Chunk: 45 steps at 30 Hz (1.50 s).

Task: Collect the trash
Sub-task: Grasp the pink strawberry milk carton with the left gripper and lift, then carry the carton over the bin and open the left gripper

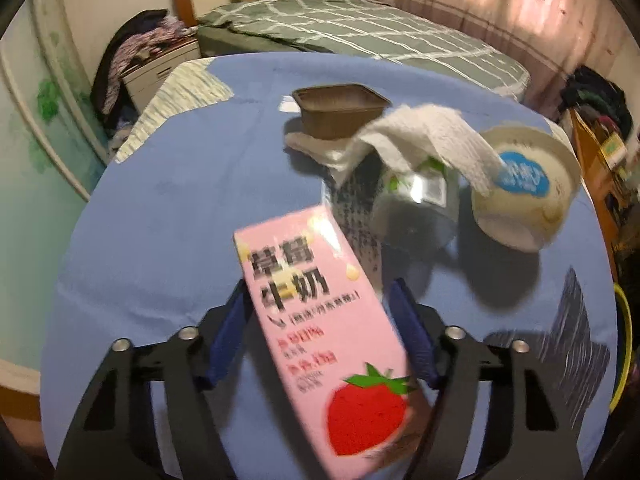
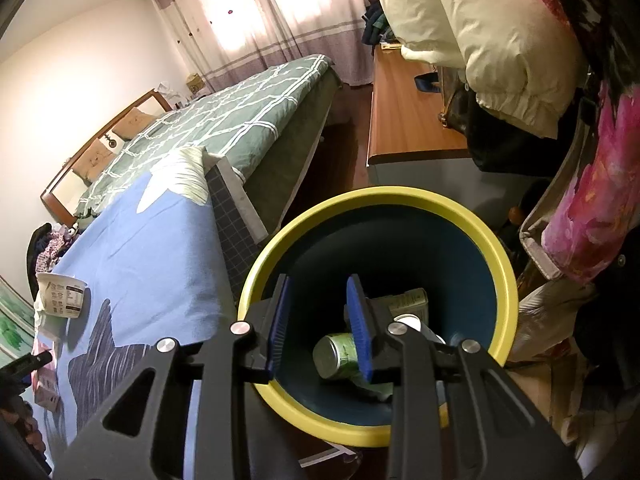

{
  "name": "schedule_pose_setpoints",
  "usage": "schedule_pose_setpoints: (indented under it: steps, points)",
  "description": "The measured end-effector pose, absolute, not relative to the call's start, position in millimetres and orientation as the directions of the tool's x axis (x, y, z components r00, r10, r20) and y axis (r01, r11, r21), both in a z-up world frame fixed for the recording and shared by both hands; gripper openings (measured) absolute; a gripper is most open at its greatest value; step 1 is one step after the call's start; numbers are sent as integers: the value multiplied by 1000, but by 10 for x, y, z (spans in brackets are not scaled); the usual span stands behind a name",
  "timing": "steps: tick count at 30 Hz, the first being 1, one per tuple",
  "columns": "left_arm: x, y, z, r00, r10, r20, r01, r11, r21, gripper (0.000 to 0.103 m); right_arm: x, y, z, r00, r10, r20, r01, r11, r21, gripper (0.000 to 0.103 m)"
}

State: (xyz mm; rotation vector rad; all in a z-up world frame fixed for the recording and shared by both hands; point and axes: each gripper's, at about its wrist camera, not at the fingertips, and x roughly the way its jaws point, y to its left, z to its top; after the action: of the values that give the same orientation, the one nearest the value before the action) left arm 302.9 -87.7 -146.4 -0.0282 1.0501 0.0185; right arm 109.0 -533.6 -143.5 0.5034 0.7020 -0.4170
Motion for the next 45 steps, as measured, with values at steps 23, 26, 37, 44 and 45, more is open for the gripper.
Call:
schedule_pose_setpoints:
  steps: [23,26,37,44,45]
  points:
    - [2000,-1821,-930,536,-258,-804,410,912,-19,50,865,-5342,-1282,707,-226,-670,531,795,293,29]
    - [1917,-2158,-826,521,-313,-794,480,877,-30,50,781,-5396,-1260,700,-255,-667,550,788,275,29]
    - [1823,-3583,-723,404,-450,-796,690,721,-58,50,385,-5731,-1270,666,-335,-667,622,743,248,34]
    - [1921,-4361,-888,324,-468,-822,750,657,-79,50,264,-5879,-1300,656,-350,-669,640,728,247,36]
    - [1922,-4452,-912,315,-469,-825,758,648,-79,50,255,-5895,-1306,654,-351,-670,642,727,245,36]
